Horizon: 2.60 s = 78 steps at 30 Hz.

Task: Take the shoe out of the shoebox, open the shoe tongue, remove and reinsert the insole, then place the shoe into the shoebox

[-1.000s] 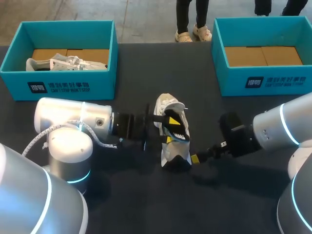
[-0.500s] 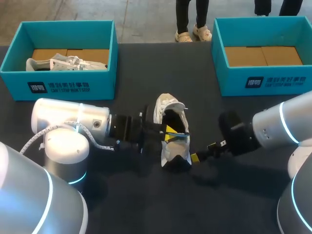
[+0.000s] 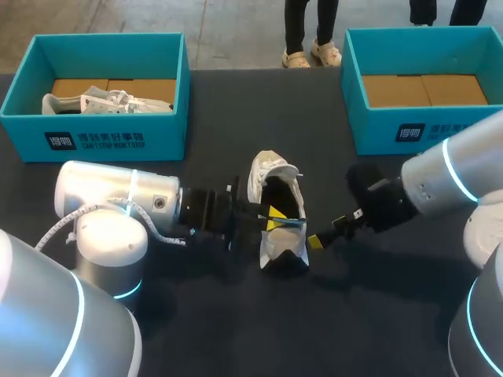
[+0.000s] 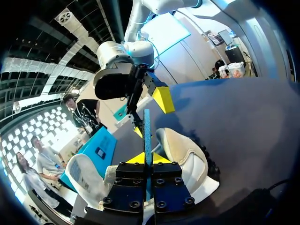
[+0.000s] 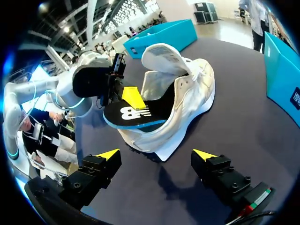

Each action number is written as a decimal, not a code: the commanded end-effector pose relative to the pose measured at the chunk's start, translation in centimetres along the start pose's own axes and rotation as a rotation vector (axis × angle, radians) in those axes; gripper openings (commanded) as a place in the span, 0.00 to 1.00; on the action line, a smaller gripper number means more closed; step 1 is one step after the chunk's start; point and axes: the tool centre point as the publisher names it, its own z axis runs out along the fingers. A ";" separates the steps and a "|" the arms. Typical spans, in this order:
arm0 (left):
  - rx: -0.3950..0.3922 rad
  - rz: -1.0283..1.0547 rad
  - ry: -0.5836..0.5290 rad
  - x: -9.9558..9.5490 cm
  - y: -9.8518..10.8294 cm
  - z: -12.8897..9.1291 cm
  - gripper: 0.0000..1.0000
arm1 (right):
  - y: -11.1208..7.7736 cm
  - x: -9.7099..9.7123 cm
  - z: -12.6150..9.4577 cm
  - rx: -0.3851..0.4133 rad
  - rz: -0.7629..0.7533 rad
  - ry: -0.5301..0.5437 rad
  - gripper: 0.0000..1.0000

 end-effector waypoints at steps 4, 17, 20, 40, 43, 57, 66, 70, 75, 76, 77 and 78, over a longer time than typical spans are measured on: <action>-0.017 -0.007 0.006 0.2 0.6 0.7 0.00 | 0.9 -0.2 0.0 0.046 -0.006 -0.010 1.00; -0.009 0.000 -0.020 -0.9 0.2 0.0 0.38 | 1.0 -0.1 -0.1 0.055 0.002 -0.024 1.00; 0.003 0.006 -0.025 -1.1 -0.2 -0.1 0.38 | 1.0 -0.1 0.0 0.056 0.004 -0.025 1.00; 0.027 0.014 0.006 -0.5 -0.6 -0.1 0.00 | 0.3 0.1 0.1 0.049 0.021 -0.027 1.00; 0.018 0.014 0.014 -0.5 -0.1 -0.1 0.00 | 0.0 0.0 0.0 0.046 0.026 -0.028 1.00; -0.039 0.011 0.045 0.0 1.7 0.5 0.00 | -0.4 -0.2 -0.1 0.051 0.032 -0.023 1.00; -0.024 0.020 0.020 -0.5 0.9 0.2 0.49 | -0.5 -0.3 -0.1 0.052 0.033 -0.021 1.00; -0.009 0.027 0.010 -1.0 0.4 0.0 0.47 | -0.3 -0.3 0.0 0.052 0.032 -0.023 1.00; 0.004 0.038 0.004 -1.3 -0.1 -0.3 0.45 | -0.3 -0.2 -0.1 0.052 0.034 -0.026 1.00; 0.007 0.041 0.002 -1.4 -0.2 -0.4 0.45 | -0.2 -0.2 -0.1 0.052 0.034 -0.027 1.00; 0.012 0.042 -0.001 -1.5 -0.4 -0.5 0.44 | -0.2 -0.2 -0.1 0.052 0.035 -0.028 1.00; 0.017 0.044 -0.002 -1.5 -0.6 -0.5 0.42 | -0.2 -0.2 -0.1 0.051 0.036 -0.029 1.00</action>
